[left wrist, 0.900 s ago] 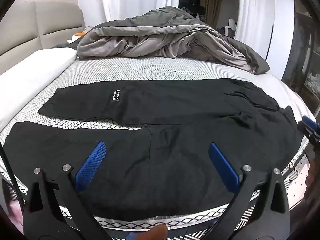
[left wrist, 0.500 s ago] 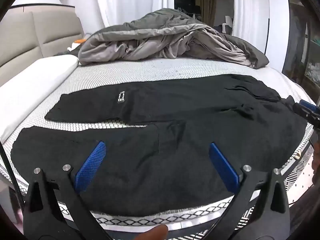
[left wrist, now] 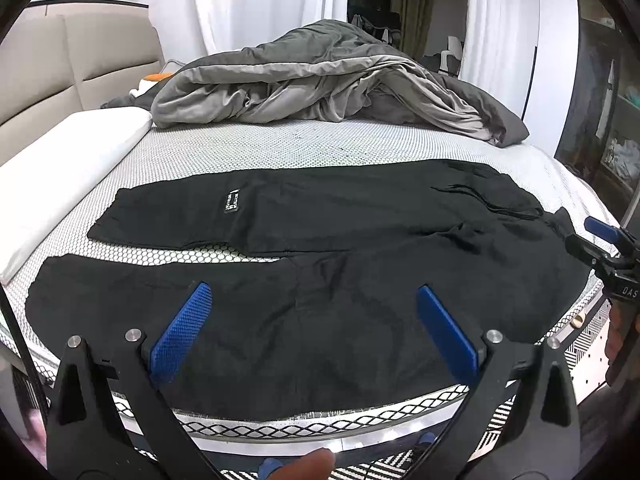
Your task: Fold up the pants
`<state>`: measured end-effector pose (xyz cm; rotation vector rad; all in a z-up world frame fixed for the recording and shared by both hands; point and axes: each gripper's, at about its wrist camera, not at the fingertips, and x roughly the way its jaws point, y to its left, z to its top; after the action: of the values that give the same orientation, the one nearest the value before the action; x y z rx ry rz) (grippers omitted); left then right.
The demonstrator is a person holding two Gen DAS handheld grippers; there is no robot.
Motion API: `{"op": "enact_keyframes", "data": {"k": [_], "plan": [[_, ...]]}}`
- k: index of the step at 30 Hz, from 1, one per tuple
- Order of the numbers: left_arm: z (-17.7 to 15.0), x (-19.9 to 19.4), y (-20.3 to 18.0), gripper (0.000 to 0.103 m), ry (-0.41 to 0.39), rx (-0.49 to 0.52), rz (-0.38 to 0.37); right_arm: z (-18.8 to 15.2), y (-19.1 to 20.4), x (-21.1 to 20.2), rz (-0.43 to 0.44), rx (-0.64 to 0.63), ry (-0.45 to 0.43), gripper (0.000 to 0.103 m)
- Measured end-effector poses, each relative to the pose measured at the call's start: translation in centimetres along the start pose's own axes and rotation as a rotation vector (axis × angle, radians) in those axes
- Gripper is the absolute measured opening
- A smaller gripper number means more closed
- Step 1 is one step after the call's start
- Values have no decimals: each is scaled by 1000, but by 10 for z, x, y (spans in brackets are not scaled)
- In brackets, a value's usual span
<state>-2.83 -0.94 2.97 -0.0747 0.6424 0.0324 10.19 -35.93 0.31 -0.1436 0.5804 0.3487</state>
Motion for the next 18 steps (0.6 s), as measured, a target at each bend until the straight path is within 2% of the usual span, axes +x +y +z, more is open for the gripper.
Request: {"op": "enact_keyframes", "data": {"k": [4,8,13,18], "plan": [[7,-1,-4,102,18,17,-25,-2,-3,-2,8,24,17,103],[10,-4,-6,102,0,15,-12,-4,5,-5,5,12,12,103],[3,-10,-3,102,14,-4,-53,0,13,0,-2,40,22,103],[-3,-6,-1,102,33,-17,-53,10,26,17,1,79,77,103]]}}
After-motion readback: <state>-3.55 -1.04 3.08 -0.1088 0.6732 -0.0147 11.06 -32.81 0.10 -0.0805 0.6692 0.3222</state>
